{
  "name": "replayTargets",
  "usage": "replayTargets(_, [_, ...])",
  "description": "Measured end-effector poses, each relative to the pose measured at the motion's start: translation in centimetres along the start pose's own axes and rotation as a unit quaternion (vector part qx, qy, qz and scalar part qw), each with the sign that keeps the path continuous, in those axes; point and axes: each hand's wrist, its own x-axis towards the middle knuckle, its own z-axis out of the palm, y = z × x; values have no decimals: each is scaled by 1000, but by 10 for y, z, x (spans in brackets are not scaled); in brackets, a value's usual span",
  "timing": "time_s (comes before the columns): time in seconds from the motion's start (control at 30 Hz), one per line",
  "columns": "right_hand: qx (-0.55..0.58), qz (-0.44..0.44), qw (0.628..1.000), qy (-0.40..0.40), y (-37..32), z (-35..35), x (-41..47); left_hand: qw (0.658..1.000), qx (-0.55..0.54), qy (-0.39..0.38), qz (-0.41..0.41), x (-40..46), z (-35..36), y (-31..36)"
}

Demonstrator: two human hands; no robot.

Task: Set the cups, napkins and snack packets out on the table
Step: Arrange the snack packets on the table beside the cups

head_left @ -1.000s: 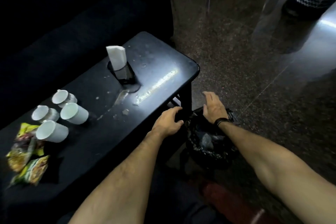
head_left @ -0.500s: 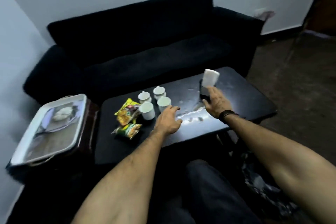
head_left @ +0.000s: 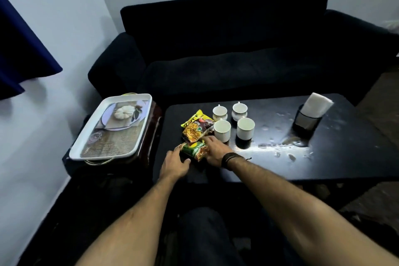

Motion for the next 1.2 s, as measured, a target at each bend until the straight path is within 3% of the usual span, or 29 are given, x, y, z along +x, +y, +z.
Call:
replayTargets(0.17, [49, -33, 997, -45, -16, 29, 23, 999, -45, -7, -14, 19, 22, -9])
replayTargets(0.27, [59, -65, 993, 85, -17, 27, 34, 999, -36, 7, -22, 25, 32, -14])
replayTargets(0.33, [-2, -92, 976, 200, -18, 20, 45, 999, -15, 31, -26, 25, 36, -17])
replayTargets(0.37, [-49, -92, 971, 214, -17, 15, 52, 999, -6, 43, -27, 24, 38, -19])
replayTargets(0.47, [-159, -42, 982, 92, -12, 3, 73, 995, 40, 86, -15, 23, 41, -24])
replayTargets(0.57, [-180, -21, 983, 8, -5, 10, 84, 987, 103, 98, 79, 26, 44, -28])
replayTargets(0.67, [-156, -21, 987, 44, -5, 24, 84, 987, 101, 52, 110, 33, 48, -28])
replayTargets(0.8, [-127, -46, 988, 77, -8, 33, 74, 993, 71, 77, 45, 34, 46, -30])
replayTargets(0.97, [-171, -73, 971, 152, -10, 36, 68, 994, 18, 95, 42, 36, 37, -33])
replayTargets(1.13, [-166, -44, 985, -28, -10, 33, 81, 994, 10, 99, 54, 33, 41, -51])
replayTargets(1.2, [-179, -48, 982, -23, -9, 40, 74, 993, -14, 111, 45, 35, 42, -55])
